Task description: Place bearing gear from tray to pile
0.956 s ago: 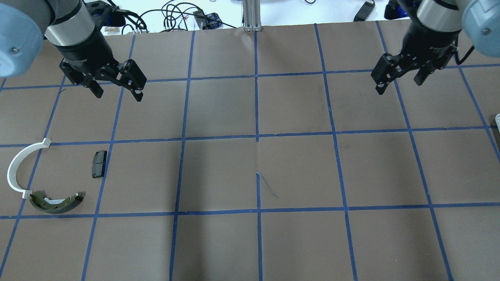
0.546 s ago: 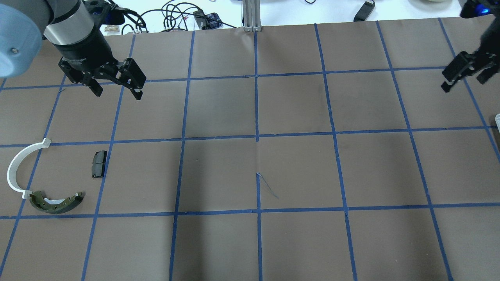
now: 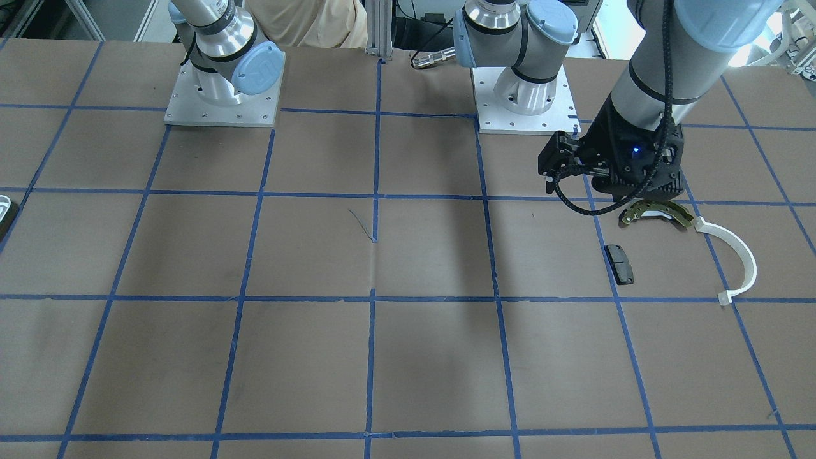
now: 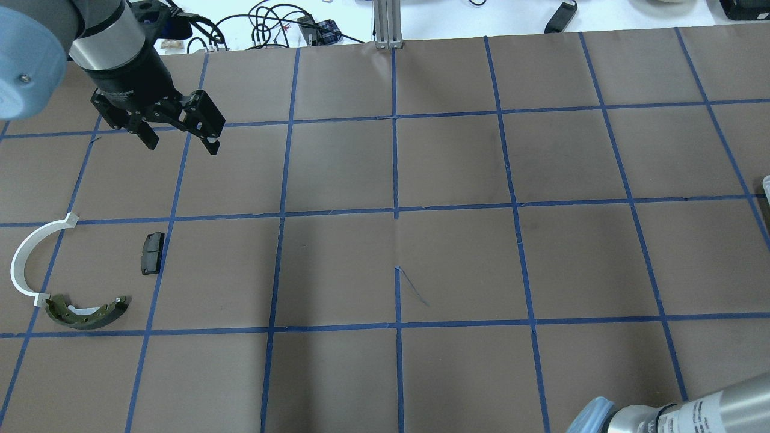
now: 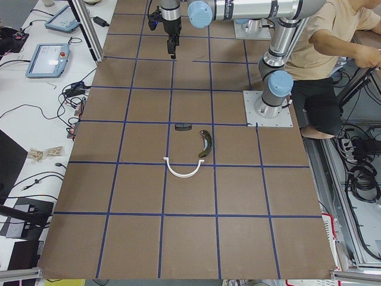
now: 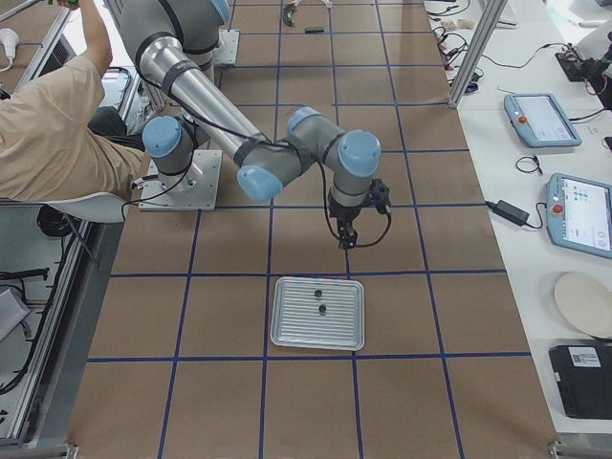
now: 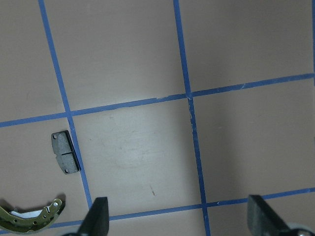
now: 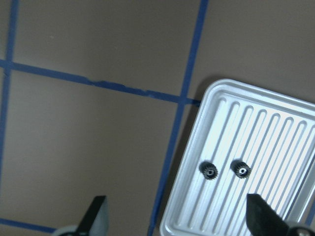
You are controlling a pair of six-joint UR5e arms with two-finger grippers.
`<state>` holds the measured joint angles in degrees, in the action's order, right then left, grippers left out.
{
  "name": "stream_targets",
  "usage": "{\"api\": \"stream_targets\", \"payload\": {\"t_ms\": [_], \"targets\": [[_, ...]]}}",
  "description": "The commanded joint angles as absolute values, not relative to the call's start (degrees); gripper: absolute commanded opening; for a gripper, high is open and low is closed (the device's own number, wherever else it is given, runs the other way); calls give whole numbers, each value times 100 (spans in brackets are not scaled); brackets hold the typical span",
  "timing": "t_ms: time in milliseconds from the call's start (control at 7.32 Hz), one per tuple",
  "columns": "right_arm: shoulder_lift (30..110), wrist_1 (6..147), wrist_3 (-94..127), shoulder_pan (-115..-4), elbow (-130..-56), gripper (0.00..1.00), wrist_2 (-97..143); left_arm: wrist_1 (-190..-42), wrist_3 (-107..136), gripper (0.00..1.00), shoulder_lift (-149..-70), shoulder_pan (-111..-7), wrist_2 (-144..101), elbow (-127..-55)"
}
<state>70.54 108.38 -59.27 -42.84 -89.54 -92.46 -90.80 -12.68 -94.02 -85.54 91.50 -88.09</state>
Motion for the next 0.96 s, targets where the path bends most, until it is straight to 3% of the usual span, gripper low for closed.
{"api": "stream_targets", "payload": {"t_ms": [0,820], "targets": [[6322,11380,-6623,-3737,-8947,100,-9308,-9027,-1283,100,-9395,-8552,9149,-8833],[5679,12119,-8216,-3507,-8974,100,-9193,-9018,-1292,100,-9431,-8534,9149,-8842]]}}
